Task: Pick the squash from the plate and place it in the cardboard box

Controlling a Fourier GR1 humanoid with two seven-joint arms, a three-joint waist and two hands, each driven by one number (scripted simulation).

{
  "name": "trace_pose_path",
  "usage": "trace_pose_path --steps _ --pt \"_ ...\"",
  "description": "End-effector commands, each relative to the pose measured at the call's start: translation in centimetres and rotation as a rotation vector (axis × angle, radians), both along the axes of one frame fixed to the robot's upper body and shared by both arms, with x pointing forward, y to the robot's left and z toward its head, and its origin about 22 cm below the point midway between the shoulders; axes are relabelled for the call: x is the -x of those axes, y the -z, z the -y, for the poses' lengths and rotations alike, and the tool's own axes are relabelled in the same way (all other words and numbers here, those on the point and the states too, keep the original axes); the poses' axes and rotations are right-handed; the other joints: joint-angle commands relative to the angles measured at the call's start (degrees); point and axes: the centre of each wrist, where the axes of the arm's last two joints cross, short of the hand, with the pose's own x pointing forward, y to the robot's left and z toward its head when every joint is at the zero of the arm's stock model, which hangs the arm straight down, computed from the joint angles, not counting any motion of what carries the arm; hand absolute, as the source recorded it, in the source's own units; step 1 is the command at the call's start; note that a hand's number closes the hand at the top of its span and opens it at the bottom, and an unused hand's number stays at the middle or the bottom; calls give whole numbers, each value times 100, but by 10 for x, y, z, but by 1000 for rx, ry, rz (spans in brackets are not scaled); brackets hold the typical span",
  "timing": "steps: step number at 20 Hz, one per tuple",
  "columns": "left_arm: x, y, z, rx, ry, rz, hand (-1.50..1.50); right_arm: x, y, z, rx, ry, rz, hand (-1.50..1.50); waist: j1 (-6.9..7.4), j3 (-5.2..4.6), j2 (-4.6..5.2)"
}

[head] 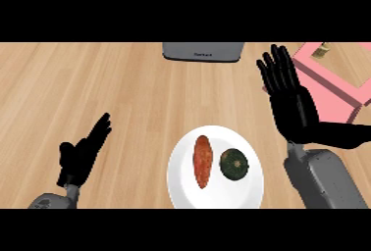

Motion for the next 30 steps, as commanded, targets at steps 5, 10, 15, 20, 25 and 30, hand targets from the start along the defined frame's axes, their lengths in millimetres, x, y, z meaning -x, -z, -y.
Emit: trace_pose_path --steps 5,10,15,20,25,30 --pt "-7 -7 -39 -48 -300 60 0 33 31 40 355 487 -35 150 -471 180 -220" --pt "2 -3 -48 -25 -373 42 0 75 88 84 605 855 -218 150 -685 175 -226" --pt "6 3 -42 -24 -379 37 0 131 106 66 796 980 -102 -150 -548 171 -180" --pt "4 2 -24 -20 -355 57 0 185 114 54 935 921 -302 -150 -490 147 -136" --pt "-10 -12 -24 -16 -339 82 0 196 73 43 967 910 -433 -150 -355 156 -84" --pt "-4 -4 -16 -16 -330 77 0 211 35 20 1084 833 -546 -150 -253 160 -77"
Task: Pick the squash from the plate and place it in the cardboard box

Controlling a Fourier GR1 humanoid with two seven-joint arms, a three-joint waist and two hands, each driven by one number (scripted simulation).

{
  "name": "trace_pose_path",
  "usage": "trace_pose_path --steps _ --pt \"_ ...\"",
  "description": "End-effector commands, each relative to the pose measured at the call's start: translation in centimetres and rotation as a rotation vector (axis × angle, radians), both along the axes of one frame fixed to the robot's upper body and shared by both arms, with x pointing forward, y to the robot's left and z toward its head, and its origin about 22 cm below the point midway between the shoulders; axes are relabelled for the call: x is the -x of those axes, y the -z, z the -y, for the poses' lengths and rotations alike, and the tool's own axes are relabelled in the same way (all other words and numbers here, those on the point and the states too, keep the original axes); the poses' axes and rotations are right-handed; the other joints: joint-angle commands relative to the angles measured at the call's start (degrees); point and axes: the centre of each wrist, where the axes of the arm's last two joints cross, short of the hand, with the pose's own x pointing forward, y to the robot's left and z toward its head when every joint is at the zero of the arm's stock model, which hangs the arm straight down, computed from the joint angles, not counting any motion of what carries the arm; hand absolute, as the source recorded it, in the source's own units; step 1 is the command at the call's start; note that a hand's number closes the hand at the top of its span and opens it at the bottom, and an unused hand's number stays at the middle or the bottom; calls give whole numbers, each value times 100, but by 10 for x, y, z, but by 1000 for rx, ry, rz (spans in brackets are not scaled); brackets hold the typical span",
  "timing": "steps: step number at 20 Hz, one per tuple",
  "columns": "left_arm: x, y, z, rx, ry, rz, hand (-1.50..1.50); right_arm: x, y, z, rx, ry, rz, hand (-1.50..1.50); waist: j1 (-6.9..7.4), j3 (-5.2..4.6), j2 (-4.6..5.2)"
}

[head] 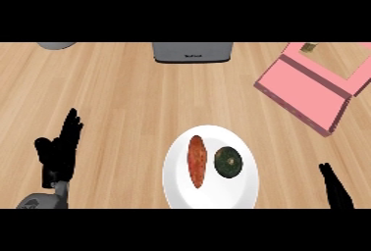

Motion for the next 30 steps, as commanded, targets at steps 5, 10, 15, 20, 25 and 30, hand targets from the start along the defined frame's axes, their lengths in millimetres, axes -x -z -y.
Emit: trace_pose_path --steps 5,10,15,20,25,30 --pt "-4 -6 7 -2 43 2 0 -1 -62 -50 78 74 -230 -150 223 26 20" --pt "1 0 24 13 70 -1 0 -33 -78 -92 102 112 -378 -150 341 45 30" --pt "-19 -12 4 -2 40 8 0 -35 -85 -127 92 114 -456 -150 221 53 19" --pt "-20 -3 14 9 37 1 0 -66 -86 -140 70 91 -459 -150 221 60 24" --pt "-24 -4 17 7 26 0 0 -64 -78 -144 92 135 -502 -150 167 57 14" --pt "-8 1 9 11 49 -6 0 -81 -64 -145 72 161 -531 -150 246 60 8"
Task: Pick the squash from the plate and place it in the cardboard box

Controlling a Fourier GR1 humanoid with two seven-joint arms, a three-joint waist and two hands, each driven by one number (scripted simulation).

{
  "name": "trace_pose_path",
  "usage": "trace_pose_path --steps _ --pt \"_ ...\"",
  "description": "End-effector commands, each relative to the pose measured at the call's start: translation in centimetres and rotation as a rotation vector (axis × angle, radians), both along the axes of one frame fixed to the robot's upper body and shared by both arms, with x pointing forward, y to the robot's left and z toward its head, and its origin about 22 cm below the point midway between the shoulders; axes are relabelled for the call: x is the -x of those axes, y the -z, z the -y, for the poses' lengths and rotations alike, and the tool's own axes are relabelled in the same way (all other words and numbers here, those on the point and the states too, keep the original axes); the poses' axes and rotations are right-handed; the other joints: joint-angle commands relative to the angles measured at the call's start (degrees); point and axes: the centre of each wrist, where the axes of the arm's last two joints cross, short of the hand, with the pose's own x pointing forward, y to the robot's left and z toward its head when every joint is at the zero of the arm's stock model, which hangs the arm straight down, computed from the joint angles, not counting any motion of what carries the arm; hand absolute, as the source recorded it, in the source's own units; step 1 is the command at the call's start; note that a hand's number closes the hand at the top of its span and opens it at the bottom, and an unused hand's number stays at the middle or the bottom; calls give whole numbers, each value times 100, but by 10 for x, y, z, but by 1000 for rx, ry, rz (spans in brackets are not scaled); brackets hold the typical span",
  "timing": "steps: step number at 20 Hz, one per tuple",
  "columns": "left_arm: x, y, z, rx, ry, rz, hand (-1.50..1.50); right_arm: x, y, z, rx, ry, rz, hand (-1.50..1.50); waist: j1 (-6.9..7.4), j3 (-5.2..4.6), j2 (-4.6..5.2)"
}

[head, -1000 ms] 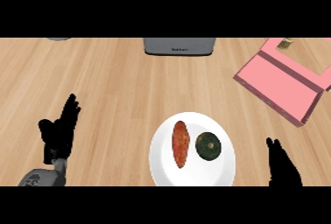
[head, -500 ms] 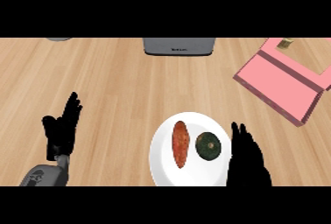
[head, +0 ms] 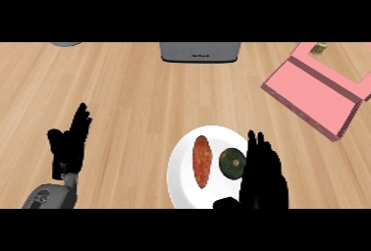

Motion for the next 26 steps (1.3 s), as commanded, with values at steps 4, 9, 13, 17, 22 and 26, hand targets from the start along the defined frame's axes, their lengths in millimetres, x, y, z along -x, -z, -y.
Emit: trace_pose_path --steps 4,9,13,17,22,26 --pt "8 3 1 2 4 1 0 -15 -1 -7 15 192 -116 -150 5 1 -15" --pt "14 18 10 18 -2 -8 0 -23 3 -3 0 219 -131 -150 -24 -2 -7" --pt "-2 0 4 9 18 4 0 -41 1 2 7 233 -147 -150 -26 3 2" --pt "1 2 -9 10 17 -12 0 -42 15 -2 51 234 -190 -150 -27 2 0" --pt "4 5 7 1 -18 3 0 -44 15 3 40 248 -216 -150 -59 3 -12" --pt "5 -6 -7 14 -3 7 0 -49 45 -4 51 249 -231 -150 4 8 -11"
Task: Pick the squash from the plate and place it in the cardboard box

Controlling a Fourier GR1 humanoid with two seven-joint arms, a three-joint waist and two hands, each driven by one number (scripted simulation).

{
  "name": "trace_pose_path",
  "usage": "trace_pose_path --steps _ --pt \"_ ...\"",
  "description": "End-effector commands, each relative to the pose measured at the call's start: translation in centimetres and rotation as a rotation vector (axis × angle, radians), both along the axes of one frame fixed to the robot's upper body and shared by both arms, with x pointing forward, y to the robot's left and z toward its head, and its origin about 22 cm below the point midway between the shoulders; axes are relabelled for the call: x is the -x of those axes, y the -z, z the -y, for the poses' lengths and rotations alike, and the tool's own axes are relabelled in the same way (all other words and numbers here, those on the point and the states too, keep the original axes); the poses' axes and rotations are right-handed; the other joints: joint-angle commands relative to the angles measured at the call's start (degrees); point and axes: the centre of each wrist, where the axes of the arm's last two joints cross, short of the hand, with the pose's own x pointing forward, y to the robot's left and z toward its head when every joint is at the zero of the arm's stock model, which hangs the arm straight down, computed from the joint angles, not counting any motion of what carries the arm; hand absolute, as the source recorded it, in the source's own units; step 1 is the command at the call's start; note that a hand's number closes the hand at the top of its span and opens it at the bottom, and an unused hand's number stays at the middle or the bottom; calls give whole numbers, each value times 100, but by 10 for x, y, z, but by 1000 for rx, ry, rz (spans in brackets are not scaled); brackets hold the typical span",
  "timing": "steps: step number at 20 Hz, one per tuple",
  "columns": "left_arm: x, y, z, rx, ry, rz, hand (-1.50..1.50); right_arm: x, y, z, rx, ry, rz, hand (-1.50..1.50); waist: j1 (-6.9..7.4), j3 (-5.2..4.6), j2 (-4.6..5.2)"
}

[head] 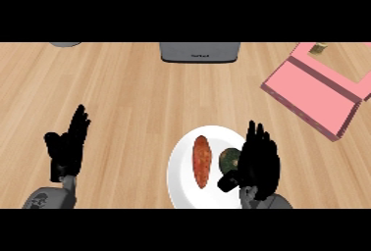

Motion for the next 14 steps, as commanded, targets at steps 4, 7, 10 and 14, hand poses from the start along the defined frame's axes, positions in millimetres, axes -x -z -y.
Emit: trace_pose_path --steps 4,7,10,14 --pt "-3 -4 21 1 11 9 0 -10 7 -13 12 176 -92 -150 -1 4 -1" --pt "8 11 22 -9 7 -1 0 -14 6 -7 10 174 -95 -150 -17 1 -2" --pt "0 -1 5 10 -1 4 0 12 23 -14 7 154 -112 -150 -46 2 -12" --pt "7 -7 11 -2 28 -5 0 -13 40 2 10 164 -111 -150 4 6 -6"
